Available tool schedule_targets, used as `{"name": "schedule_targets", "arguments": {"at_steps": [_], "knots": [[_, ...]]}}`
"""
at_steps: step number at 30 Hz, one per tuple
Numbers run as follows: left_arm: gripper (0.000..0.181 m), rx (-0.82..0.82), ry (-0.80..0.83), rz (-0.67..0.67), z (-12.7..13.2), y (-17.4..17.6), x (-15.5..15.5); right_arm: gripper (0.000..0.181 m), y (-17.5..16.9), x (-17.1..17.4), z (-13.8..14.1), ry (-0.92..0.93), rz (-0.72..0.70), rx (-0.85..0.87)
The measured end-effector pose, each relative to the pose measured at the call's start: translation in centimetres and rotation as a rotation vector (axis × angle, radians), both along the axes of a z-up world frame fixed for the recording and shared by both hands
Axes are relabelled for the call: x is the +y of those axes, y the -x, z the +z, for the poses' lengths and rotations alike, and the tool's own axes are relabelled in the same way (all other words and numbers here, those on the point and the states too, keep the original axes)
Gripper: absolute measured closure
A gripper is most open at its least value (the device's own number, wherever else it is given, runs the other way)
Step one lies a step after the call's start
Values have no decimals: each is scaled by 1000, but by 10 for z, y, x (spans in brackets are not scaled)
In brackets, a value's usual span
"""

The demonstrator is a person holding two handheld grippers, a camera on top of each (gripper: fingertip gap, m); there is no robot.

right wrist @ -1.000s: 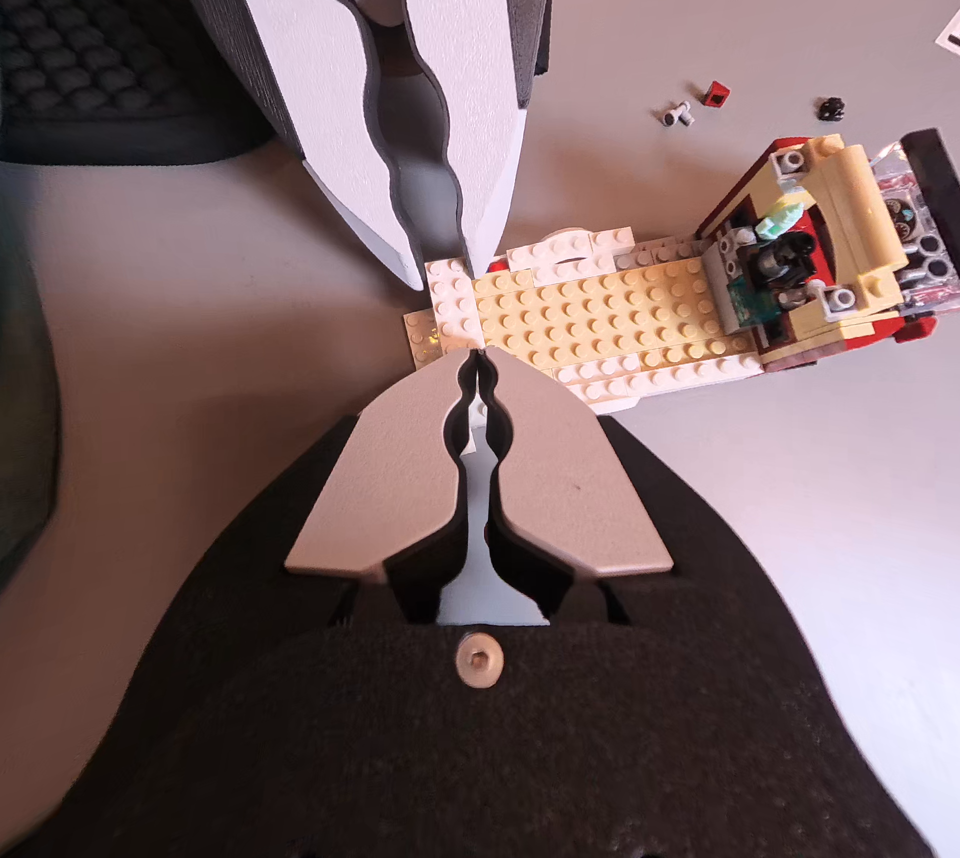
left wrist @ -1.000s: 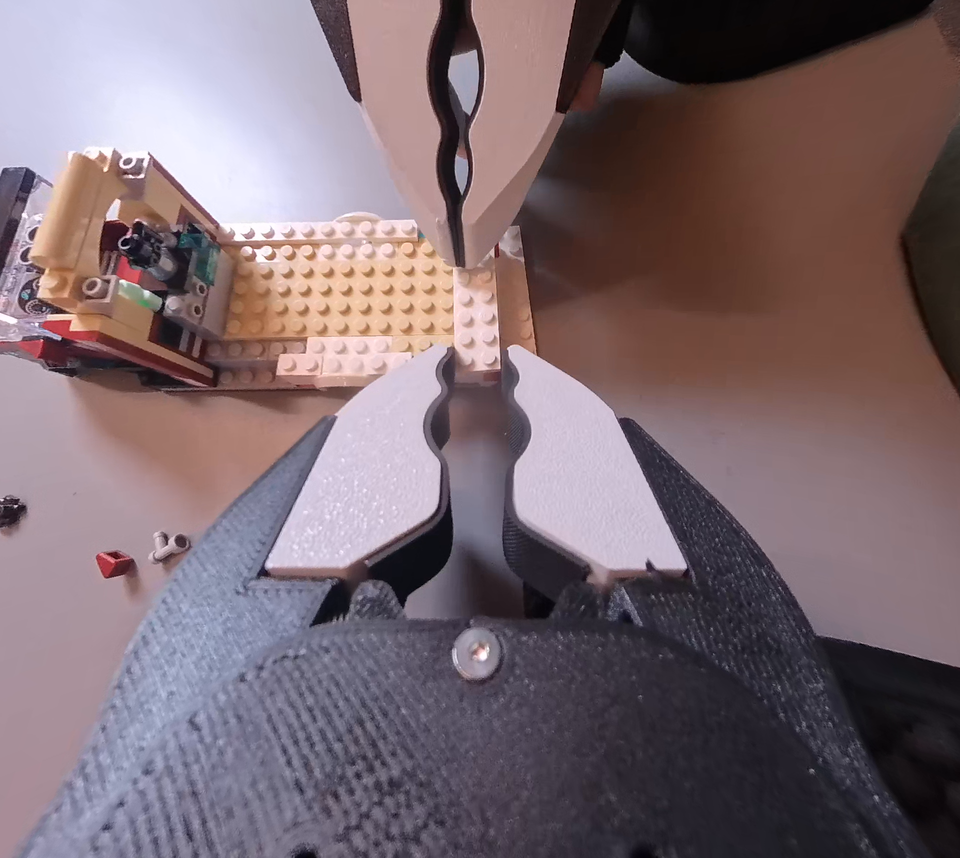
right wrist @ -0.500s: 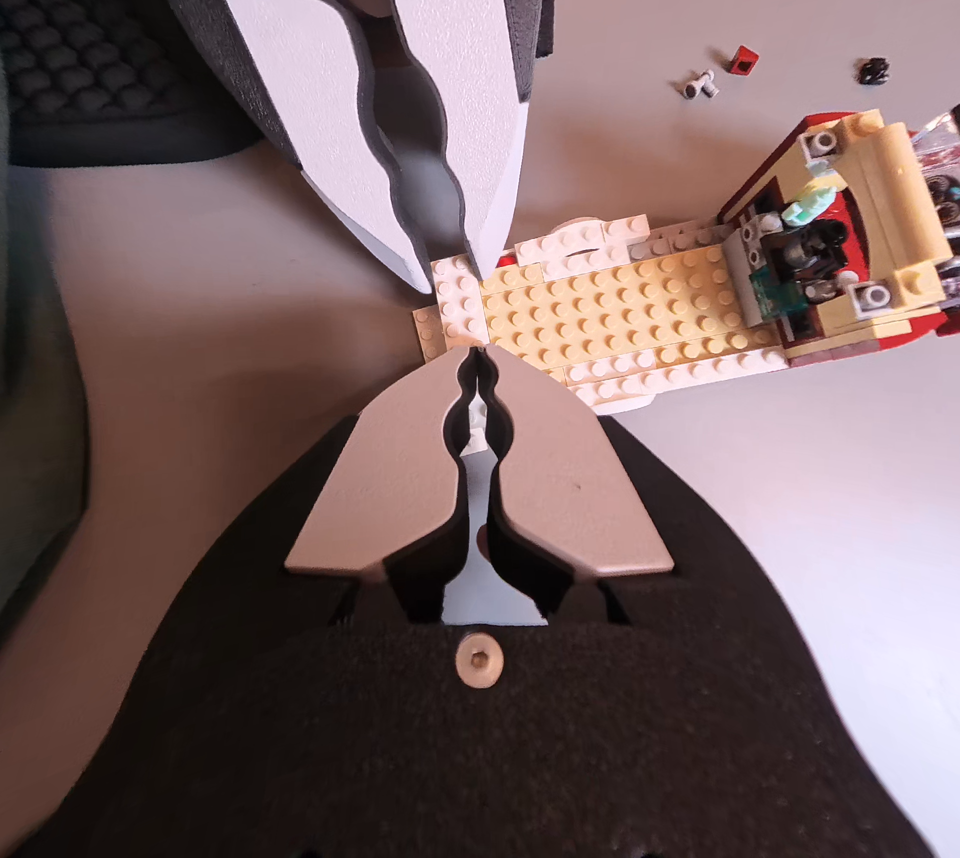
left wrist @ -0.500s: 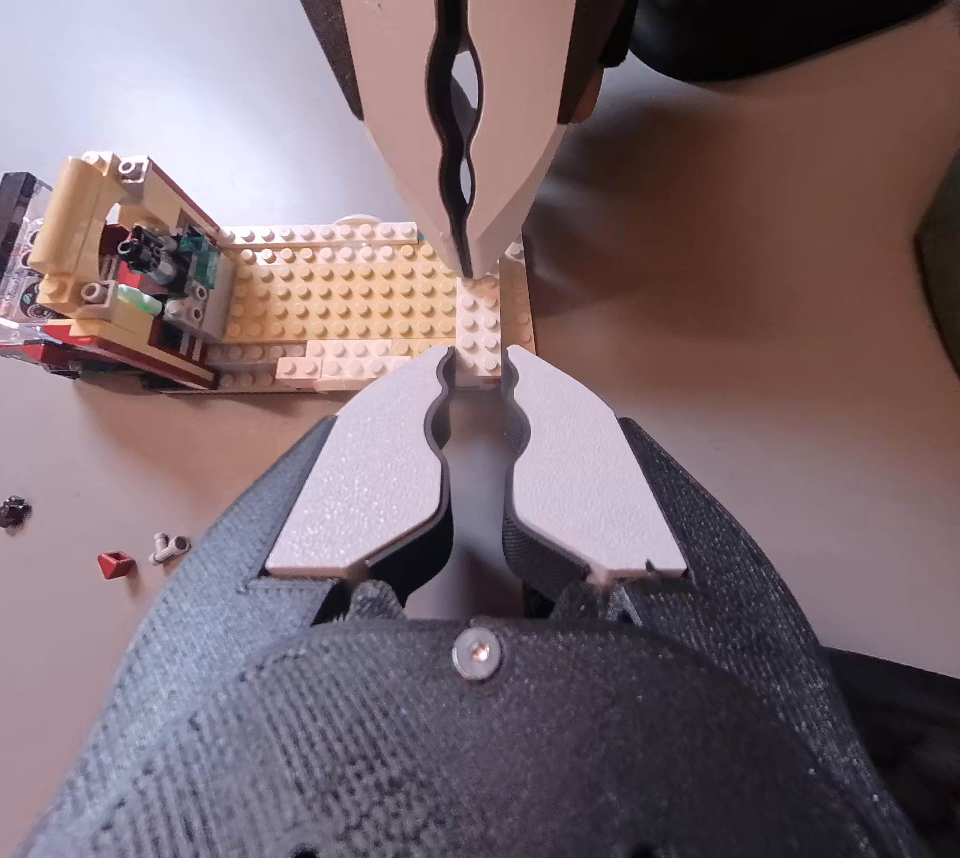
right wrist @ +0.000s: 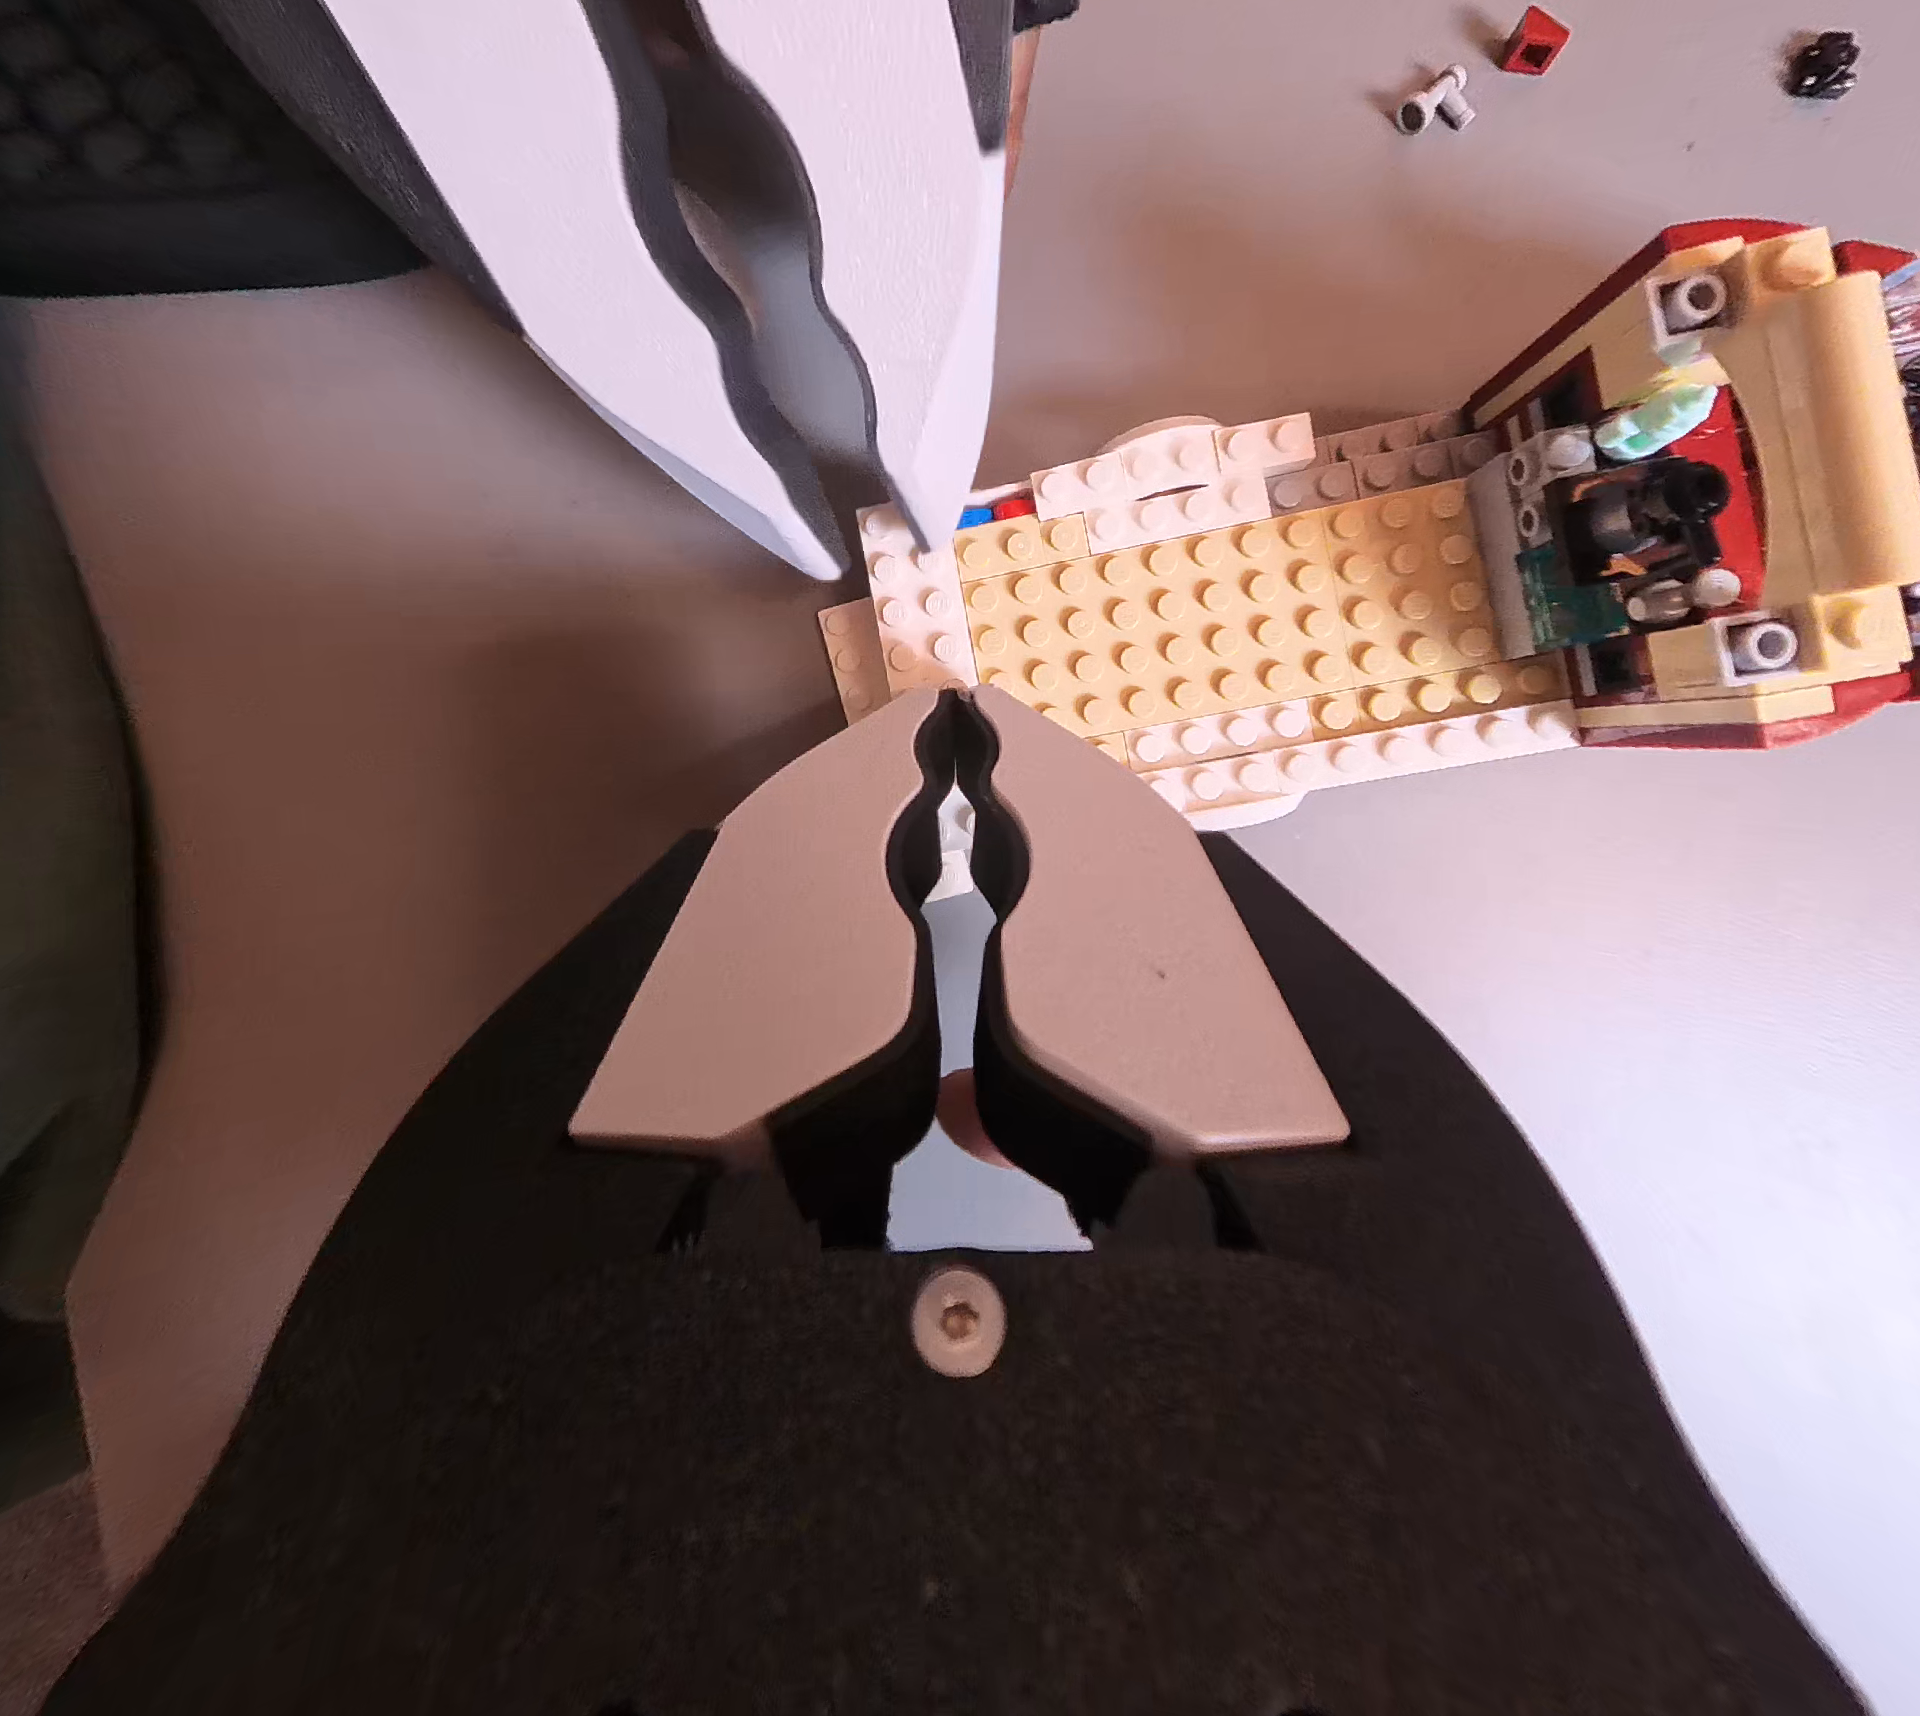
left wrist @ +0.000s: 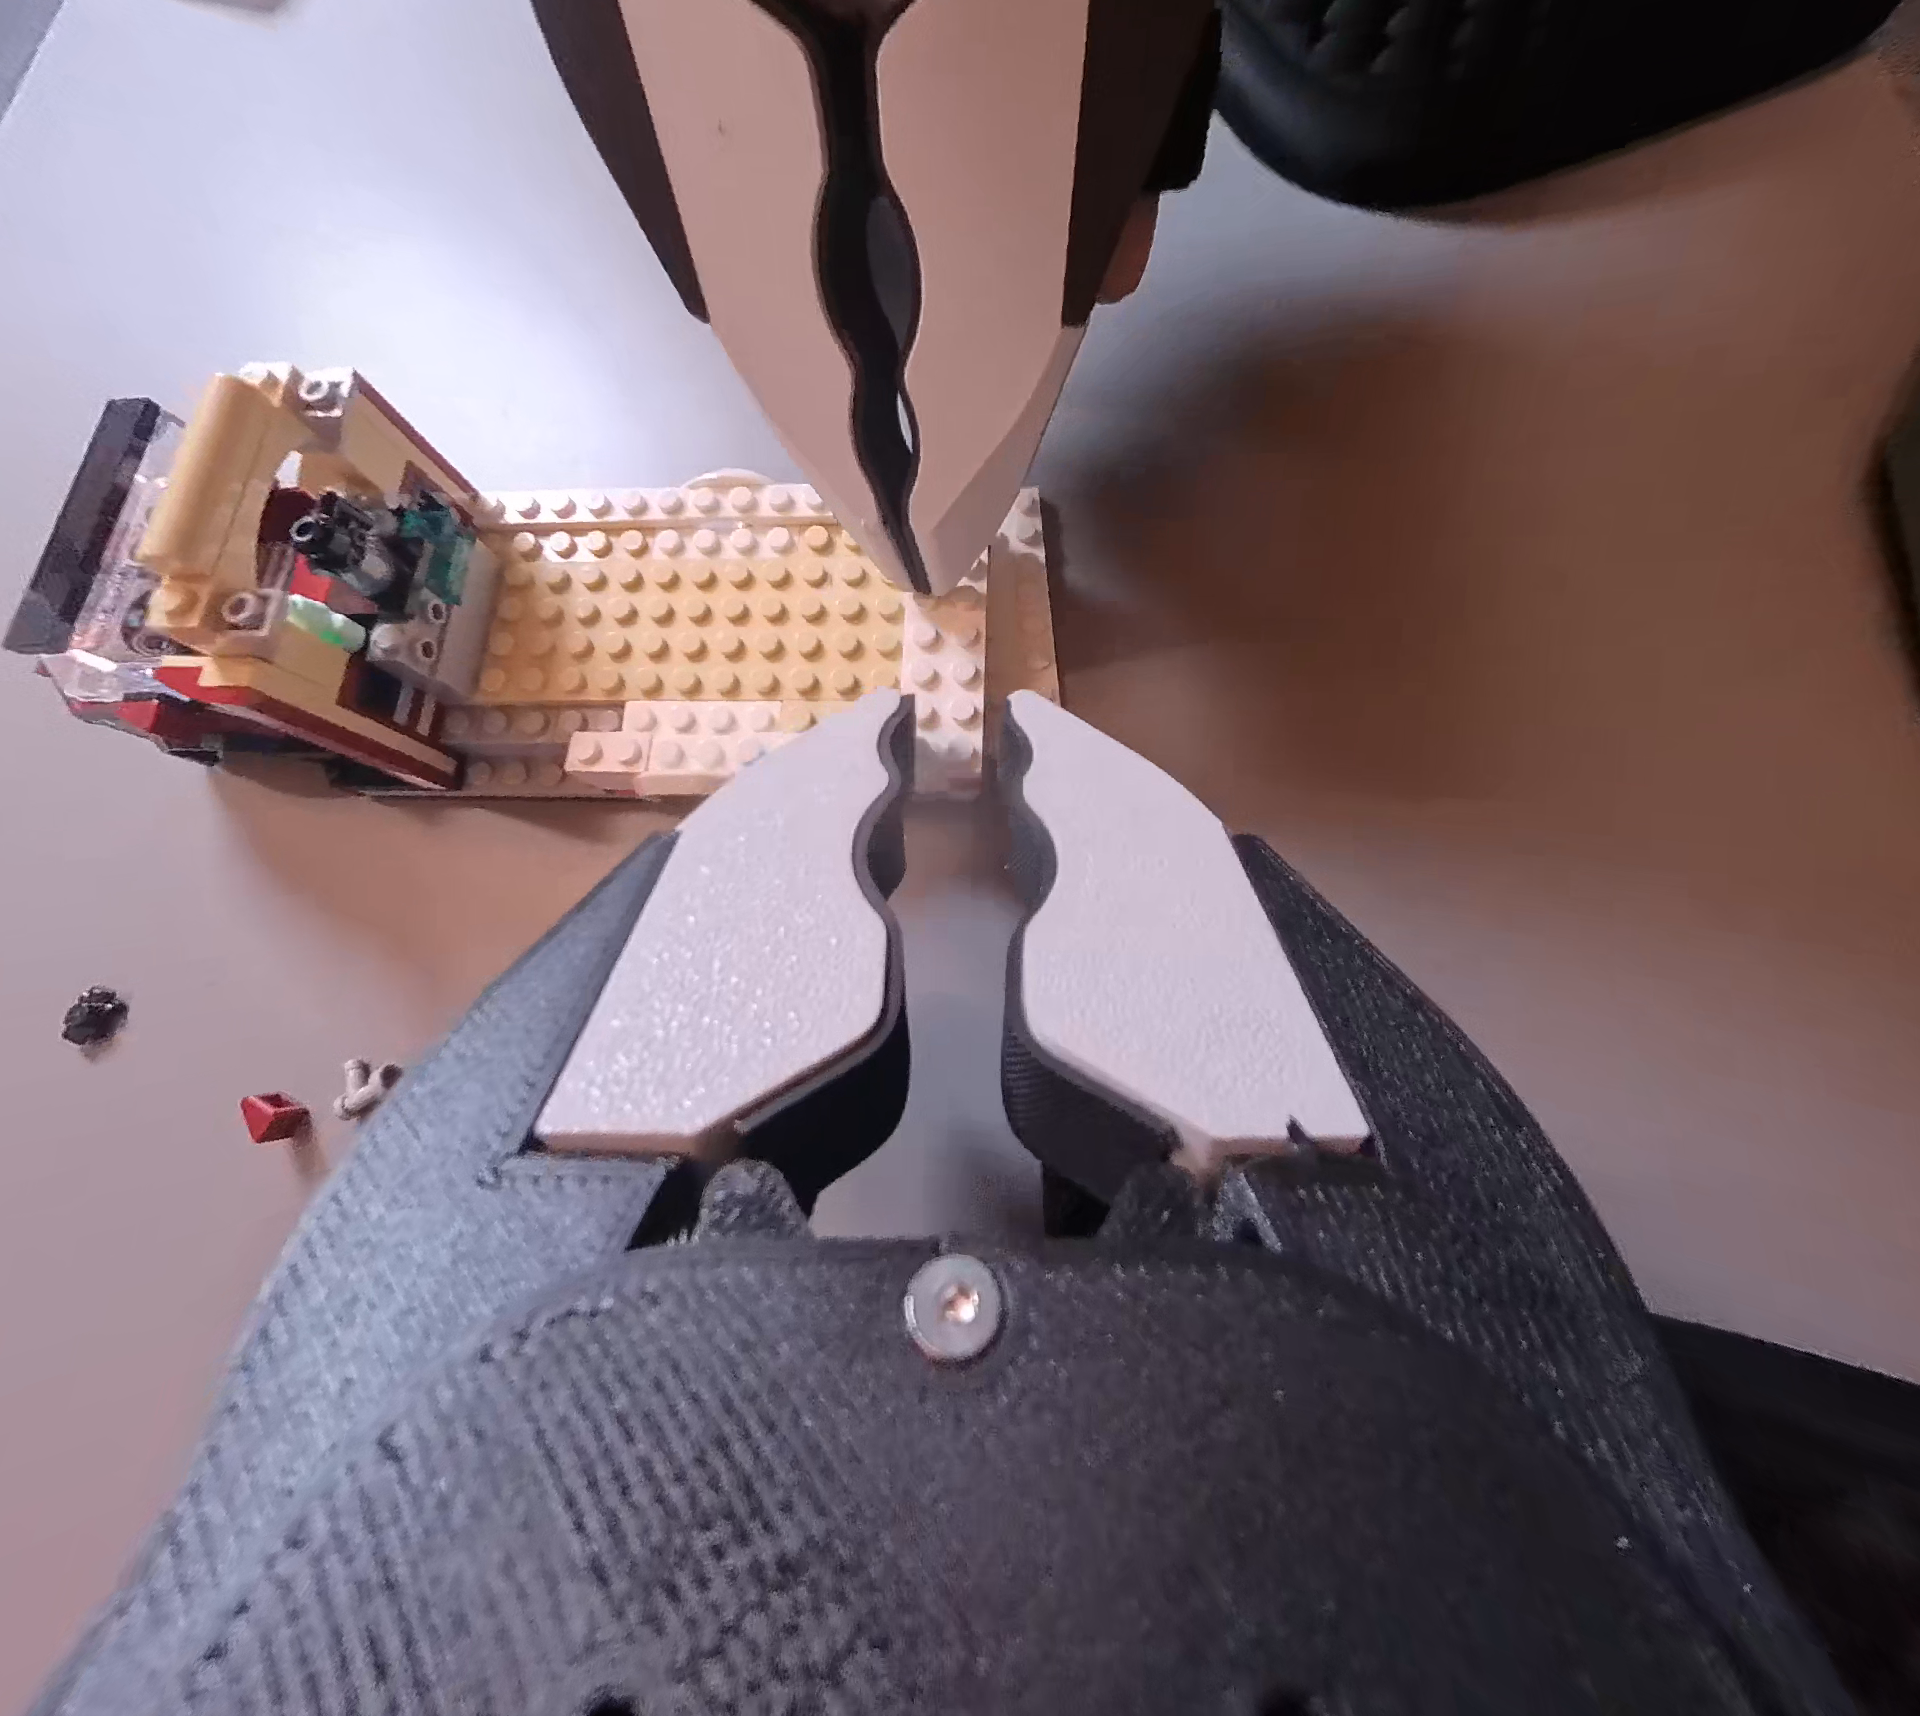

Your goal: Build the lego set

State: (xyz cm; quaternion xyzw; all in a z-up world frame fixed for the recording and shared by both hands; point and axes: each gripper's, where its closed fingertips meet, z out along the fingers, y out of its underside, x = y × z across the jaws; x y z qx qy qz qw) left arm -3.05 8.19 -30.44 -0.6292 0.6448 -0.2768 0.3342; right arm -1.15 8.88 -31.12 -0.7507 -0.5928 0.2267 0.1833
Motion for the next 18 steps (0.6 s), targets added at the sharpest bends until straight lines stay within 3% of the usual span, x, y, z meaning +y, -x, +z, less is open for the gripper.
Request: {"name": "schedule_targets", "arguments": {"at_steps": [8,12,18], "knots": [[170,32,-9,29,-4,1,3,181,-4,2,13,67,-100,204],[170,27,5,31,-4,1,3,181,-21,3,10,21,-142,191],[170,23,21,38,-4,0,3,181,-19,3,5,-4,-141,167]]}}
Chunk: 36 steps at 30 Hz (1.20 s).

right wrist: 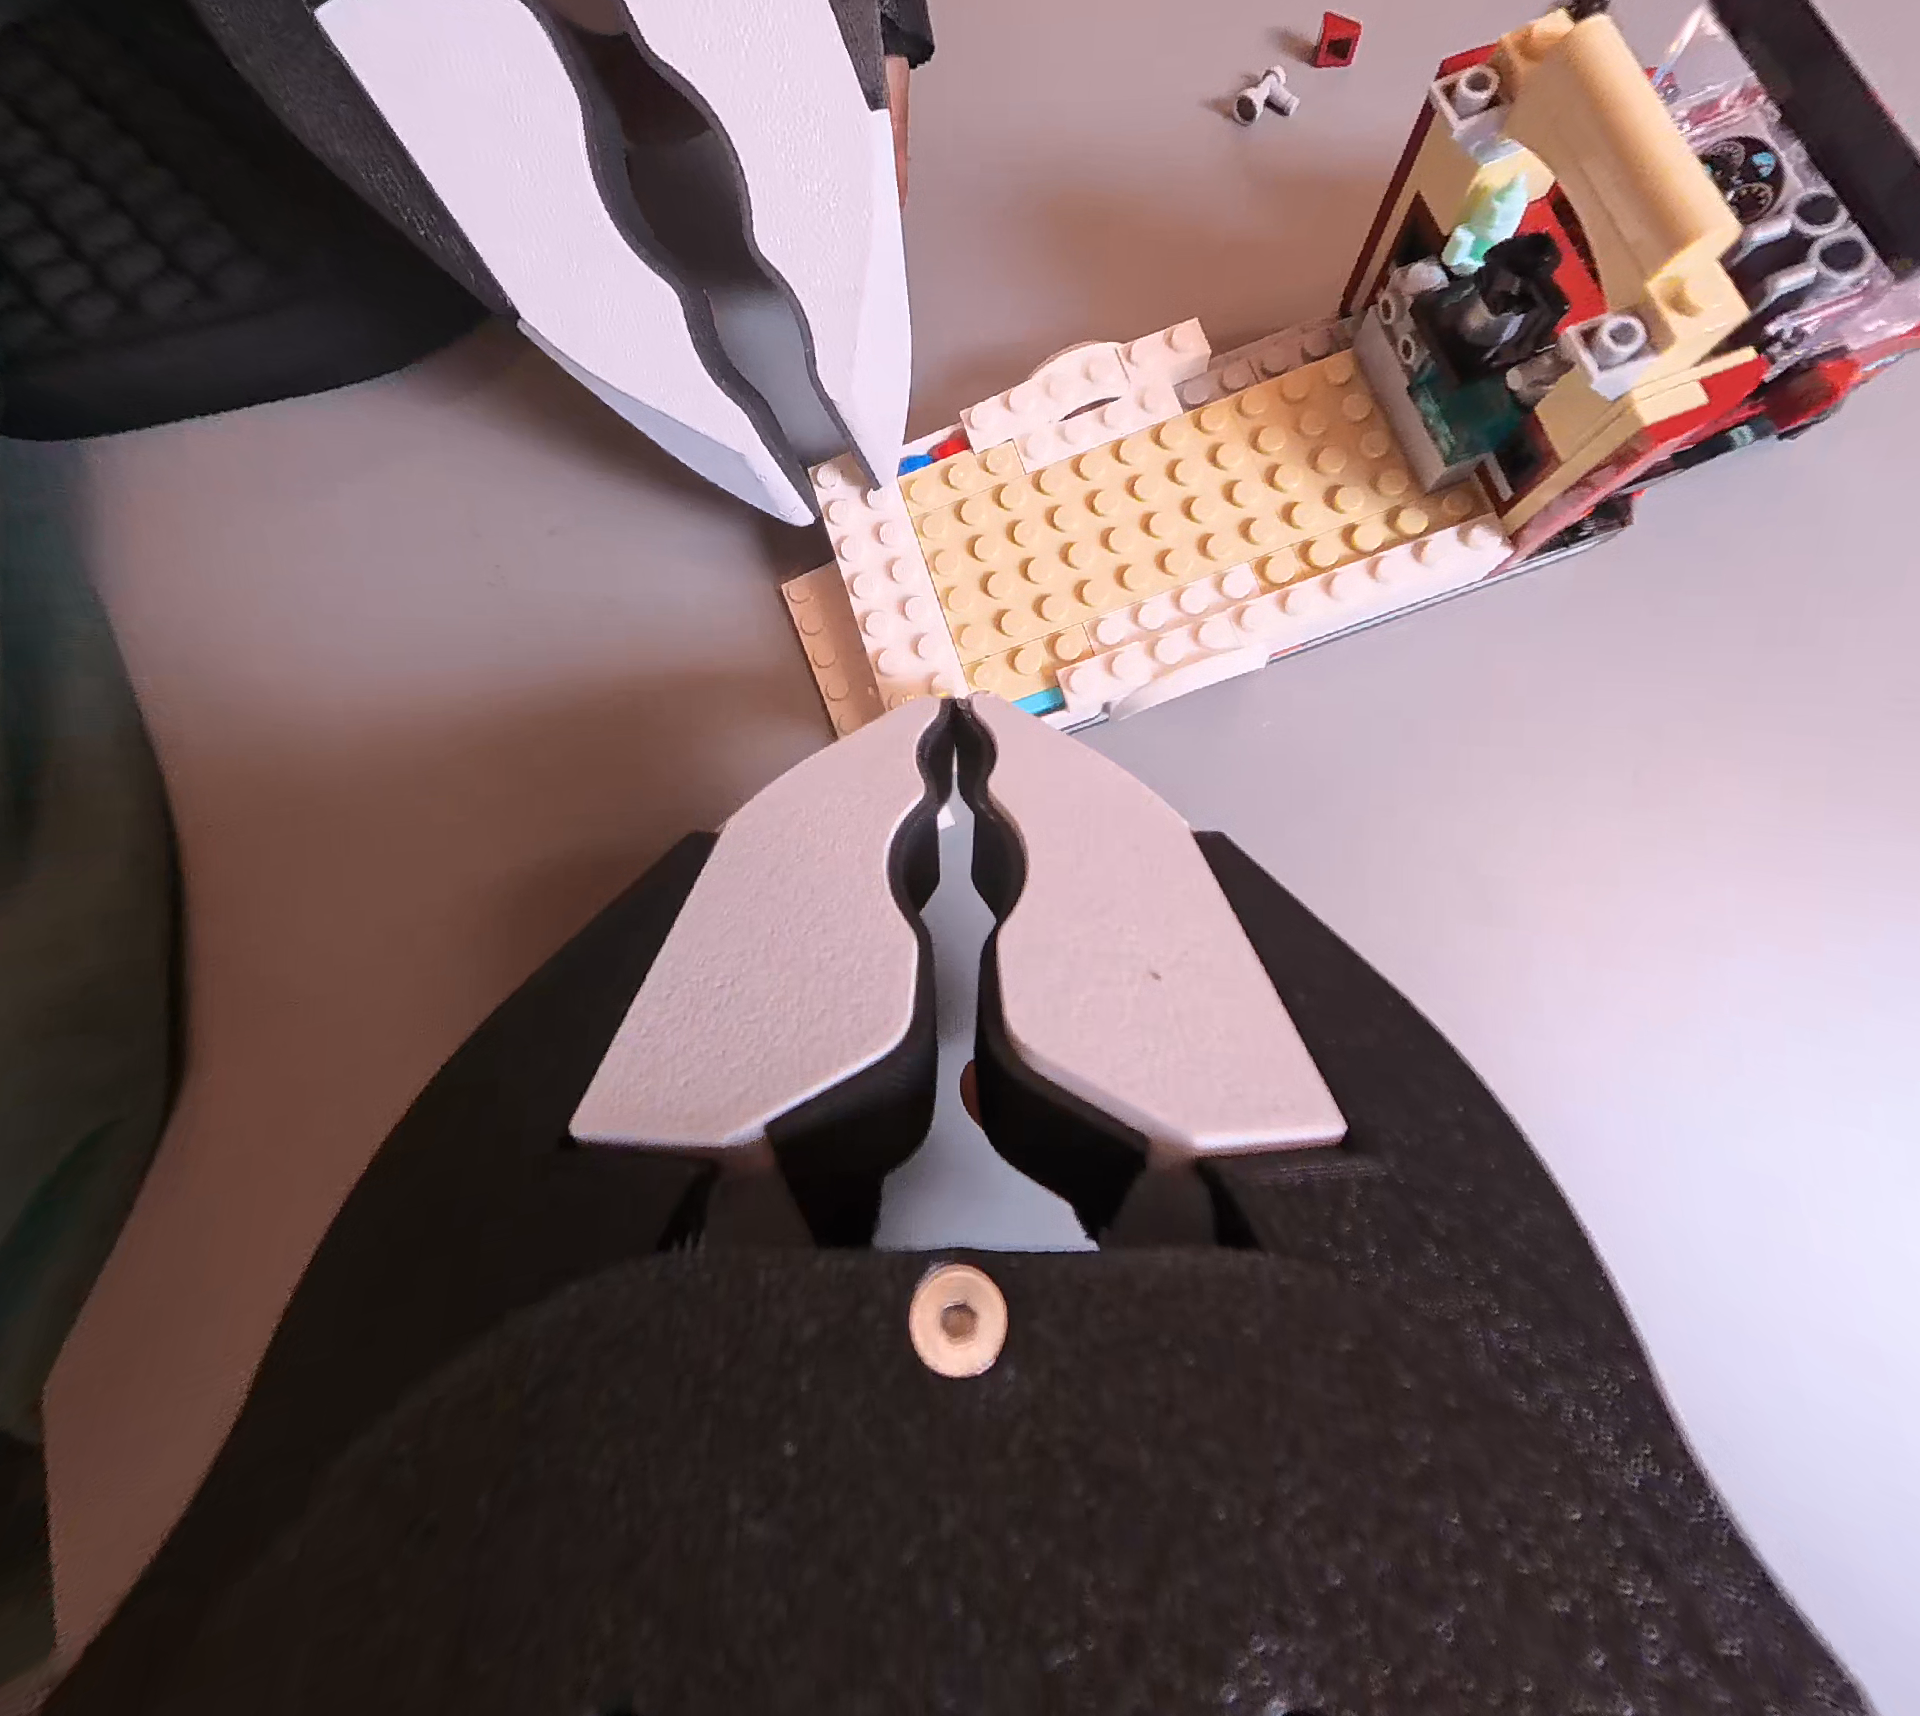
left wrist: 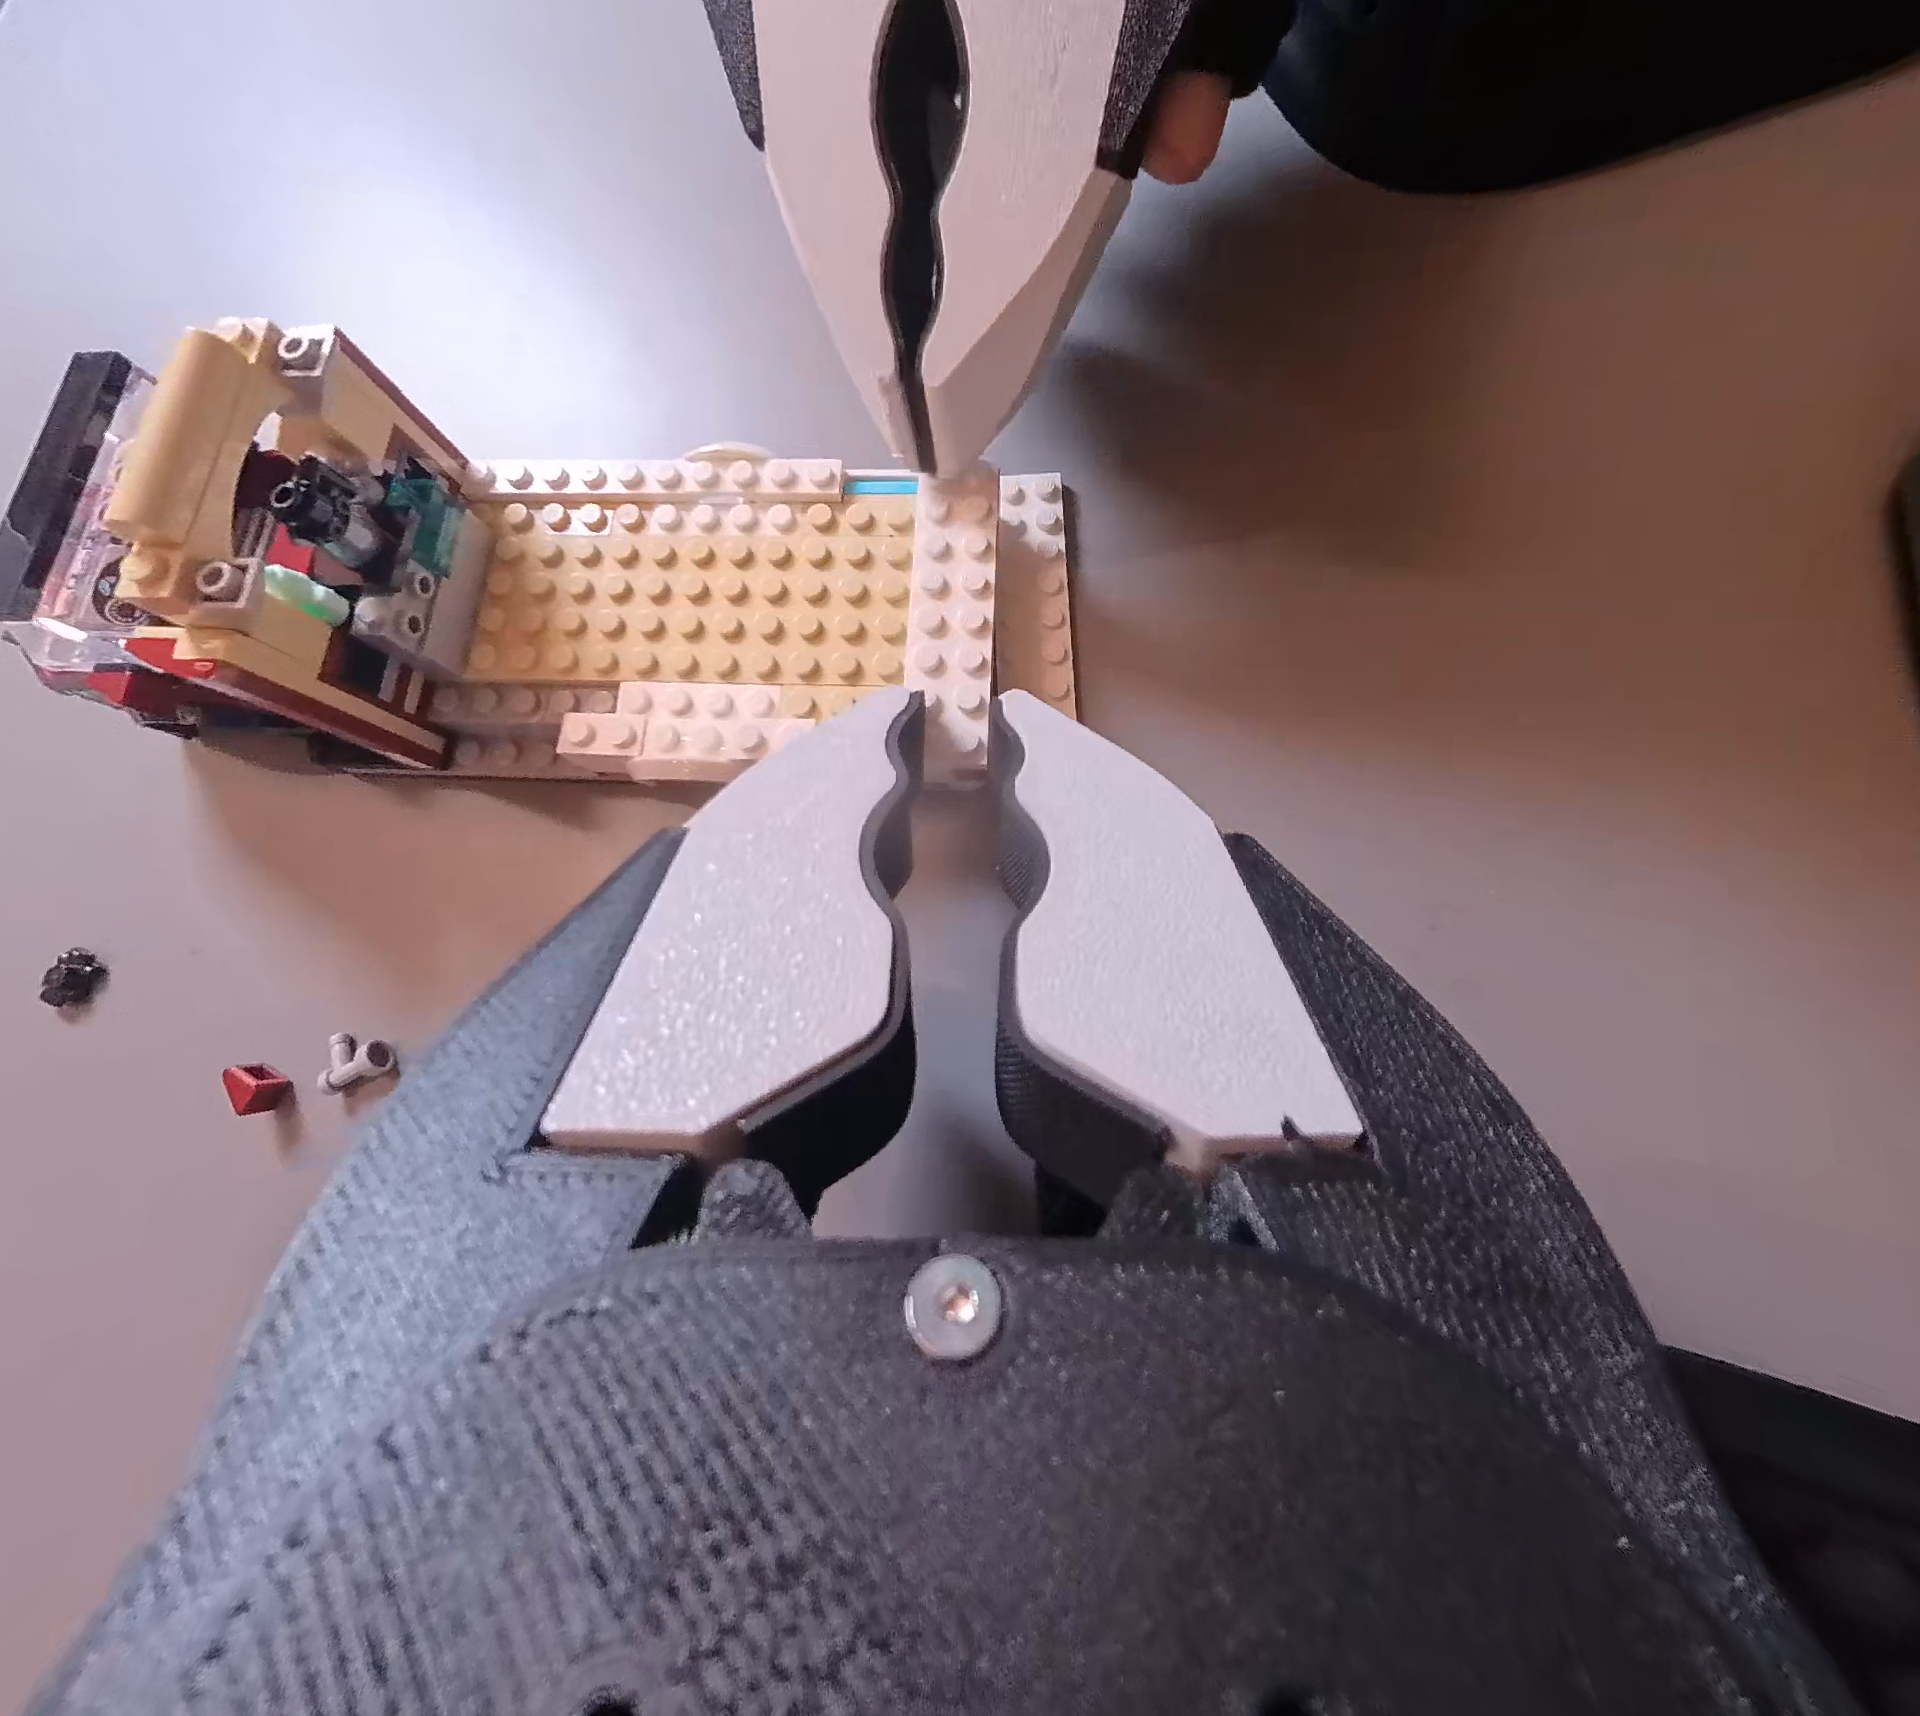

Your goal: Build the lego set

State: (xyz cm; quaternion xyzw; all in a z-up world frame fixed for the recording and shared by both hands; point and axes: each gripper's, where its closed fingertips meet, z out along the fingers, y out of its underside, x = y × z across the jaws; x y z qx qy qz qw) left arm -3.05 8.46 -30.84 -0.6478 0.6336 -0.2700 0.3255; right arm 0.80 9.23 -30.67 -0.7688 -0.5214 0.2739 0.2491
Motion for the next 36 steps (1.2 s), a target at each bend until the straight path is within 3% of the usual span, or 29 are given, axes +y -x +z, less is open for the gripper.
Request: {"name": "schedule_targets", "arguments": {"at_steps": [15,20,27,36], "knots": [[170,-22,8,15,1,-1,1,181,2,2,-3,-100,49,-138],[152,-47,-13,29,2,2,0,181,23,0,13,-135,61,-95],[151,-12,-12,93,-11,12,5,181,47,1,5,-108,64,-137],[148,50,7,132,-21,23,3,181,49,1,-3,-104,89,-248]]}}
